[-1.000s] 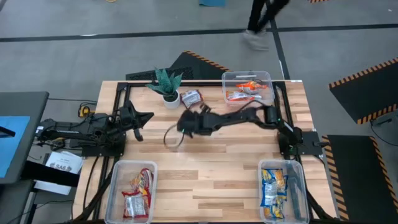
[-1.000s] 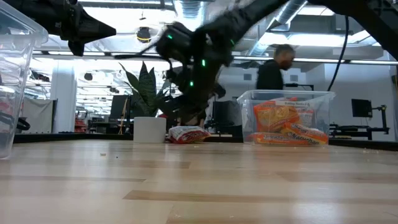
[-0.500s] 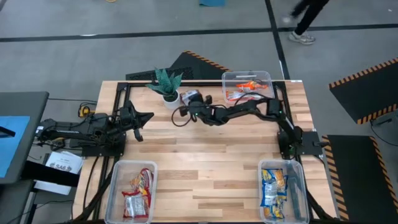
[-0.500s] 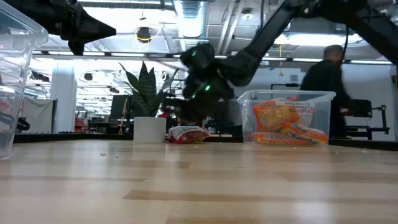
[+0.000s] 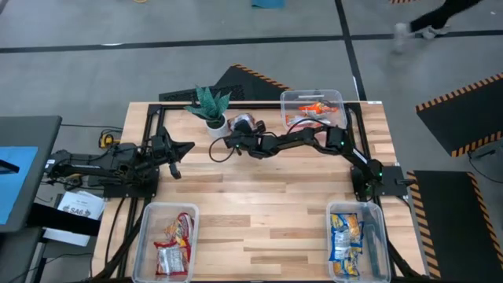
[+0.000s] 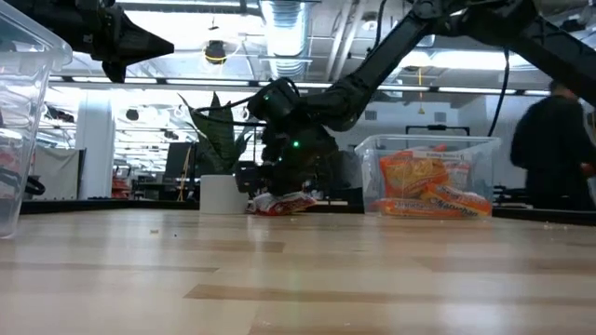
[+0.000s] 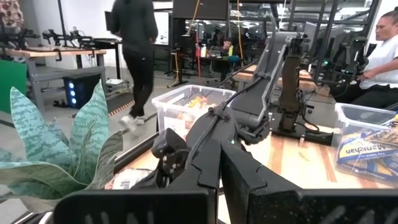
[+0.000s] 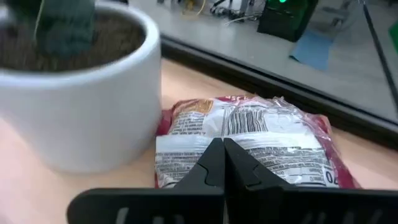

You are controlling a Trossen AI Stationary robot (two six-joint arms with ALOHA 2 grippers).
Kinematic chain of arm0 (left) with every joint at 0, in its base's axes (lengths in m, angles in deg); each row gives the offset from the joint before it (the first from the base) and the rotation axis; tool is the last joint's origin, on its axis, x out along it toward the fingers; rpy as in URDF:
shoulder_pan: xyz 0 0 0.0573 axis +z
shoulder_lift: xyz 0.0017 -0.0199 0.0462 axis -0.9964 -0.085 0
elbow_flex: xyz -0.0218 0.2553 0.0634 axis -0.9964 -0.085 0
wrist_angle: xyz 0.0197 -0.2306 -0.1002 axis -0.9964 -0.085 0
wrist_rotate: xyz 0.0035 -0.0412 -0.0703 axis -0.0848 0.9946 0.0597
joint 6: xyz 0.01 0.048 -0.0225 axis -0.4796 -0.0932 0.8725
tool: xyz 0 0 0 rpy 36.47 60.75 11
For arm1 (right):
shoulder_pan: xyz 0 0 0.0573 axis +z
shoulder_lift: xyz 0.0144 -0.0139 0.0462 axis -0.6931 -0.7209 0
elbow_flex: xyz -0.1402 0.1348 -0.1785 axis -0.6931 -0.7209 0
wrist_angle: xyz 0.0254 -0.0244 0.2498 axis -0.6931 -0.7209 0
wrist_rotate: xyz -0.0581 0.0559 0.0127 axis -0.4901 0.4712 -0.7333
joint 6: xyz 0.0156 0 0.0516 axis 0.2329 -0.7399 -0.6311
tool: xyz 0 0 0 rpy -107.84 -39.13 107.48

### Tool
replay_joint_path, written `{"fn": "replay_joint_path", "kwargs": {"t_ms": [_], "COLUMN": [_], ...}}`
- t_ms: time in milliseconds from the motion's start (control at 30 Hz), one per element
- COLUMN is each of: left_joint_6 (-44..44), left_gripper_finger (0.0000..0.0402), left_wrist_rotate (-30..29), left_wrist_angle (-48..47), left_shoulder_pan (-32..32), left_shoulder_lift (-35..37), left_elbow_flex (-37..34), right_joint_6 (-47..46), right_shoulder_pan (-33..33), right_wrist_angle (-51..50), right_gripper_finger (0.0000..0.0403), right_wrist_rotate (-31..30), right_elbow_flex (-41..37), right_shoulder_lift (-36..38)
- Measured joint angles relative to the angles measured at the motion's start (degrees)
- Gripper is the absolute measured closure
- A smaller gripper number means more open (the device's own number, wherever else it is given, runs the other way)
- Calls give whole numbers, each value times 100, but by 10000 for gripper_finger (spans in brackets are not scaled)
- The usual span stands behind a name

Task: Sort Maruchan noodles
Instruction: Put the red noodle pack into the bottom left transparent bin

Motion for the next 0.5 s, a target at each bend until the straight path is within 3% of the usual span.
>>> {"fn": "replay_joint_path", "kwargs": {"t_ms": [333, 500], "left_joint_6": [21, 74], "left_gripper_finger": [401, 402], "left_wrist_rotate": [-1, 65], "left_wrist_angle": [-17, -17], "left_shoulder_pan": [0, 0], "left_shoulder_lift": [0, 0], "left_elbow_flex": [0, 0], "right_joint_6": [681, 1193], "right_shoulder_pan": [492, 968], "right_wrist_angle": [-2138, -2750], "right_gripper_finger": [392, 392], "right_wrist_rotate": [956, 2263], "right_elbow_flex": [-1, -6], "right_shoulder_lift": [562, 867]}}
